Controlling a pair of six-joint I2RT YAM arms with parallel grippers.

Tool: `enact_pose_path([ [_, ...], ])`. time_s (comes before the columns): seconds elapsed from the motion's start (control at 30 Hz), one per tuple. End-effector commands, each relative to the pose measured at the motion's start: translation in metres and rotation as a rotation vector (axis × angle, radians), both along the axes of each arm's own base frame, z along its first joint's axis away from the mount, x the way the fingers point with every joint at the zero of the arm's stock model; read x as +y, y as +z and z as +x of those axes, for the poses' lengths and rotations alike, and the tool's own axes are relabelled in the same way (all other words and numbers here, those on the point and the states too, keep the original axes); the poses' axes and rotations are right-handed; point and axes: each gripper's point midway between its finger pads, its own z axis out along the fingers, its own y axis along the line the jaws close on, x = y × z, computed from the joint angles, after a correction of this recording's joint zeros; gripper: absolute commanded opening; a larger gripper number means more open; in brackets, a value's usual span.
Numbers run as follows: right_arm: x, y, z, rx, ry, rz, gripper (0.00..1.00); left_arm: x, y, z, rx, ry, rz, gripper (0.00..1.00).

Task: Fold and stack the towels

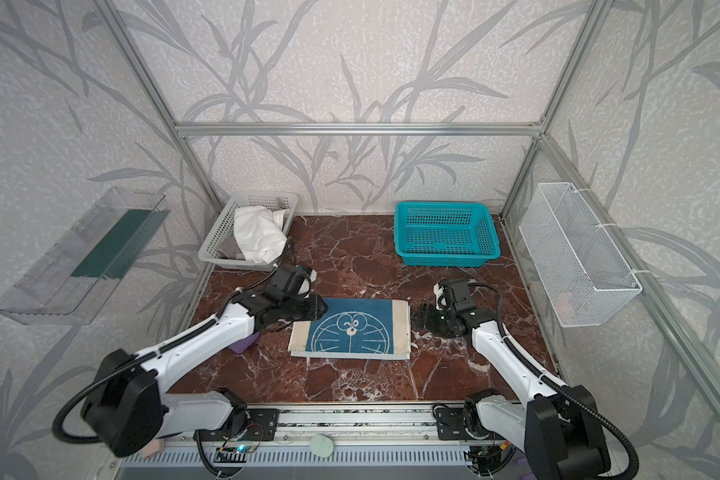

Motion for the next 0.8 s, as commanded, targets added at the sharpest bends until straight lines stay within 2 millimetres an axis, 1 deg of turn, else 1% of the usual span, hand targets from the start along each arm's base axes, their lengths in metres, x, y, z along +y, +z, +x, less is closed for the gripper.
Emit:
enact_pose_path([
  [0.0,0.013,-0.003,0.003,0.035,0.009,0.124,0.7,-0.072,-0.003,-0.001,0.041,-0.136,-0.1,0.35],
  [0.03,0.016,-0.005,0.006,0.048,0.019,0.132,0.7,-0.088,-0.009,-0.002,0.058,-0.159,-0.099,0.35],
  [0.1,0.021,-0.01,0.007,0.089,0.05,0.146,0.7,-0.107,-0.022,-0.004,0.091,-0.171,-0.106,0.35],
  [0.17,0.026,-0.022,0.006,0.134,0.065,0.16,0.7,-0.116,-0.037,-0.004,0.123,-0.162,-0.128,0.35],
  [0.23,0.028,-0.035,0.008,0.148,0.053,0.172,0.69,-0.119,-0.052,-0.004,0.149,-0.15,-0.145,0.35],
  [0.33,0.03,-0.051,0.011,0.151,0.027,0.174,0.69,-0.119,-0.071,-0.006,0.195,-0.137,-0.153,0.35],
  [0.4,0.036,-0.059,0.011,0.167,0.041,0.16,0.69,-0.117,-0.077,-0.008,0.21,-0.132,-0.148,0.35],
  [0.47,0.045,-0.068,0.008,0.189,0.072,0.145,0.69,-0.114,-0.081,-0.01,0.219,-0.123,-0.146,0.35],
  [0.6,0.068,-0.086,0.005,0.24,0.072,0.181,0.66,-0.108,-0.089,-0.011,0.231,-0.096,-0.154,0.35],
  [0.67,0.076,-0.091,0.007,0.247,0.08,0.175,0.61,-0.105,-0.091,-0.011,0.237,-0.087,-0.162,0.35],
  [0.77,0.084,-0.087,0.016,0.222,0.089,0.158,0.43,-0.099,-0.088,-0.008,0.234,-0.074,-0.171,0.35],
])
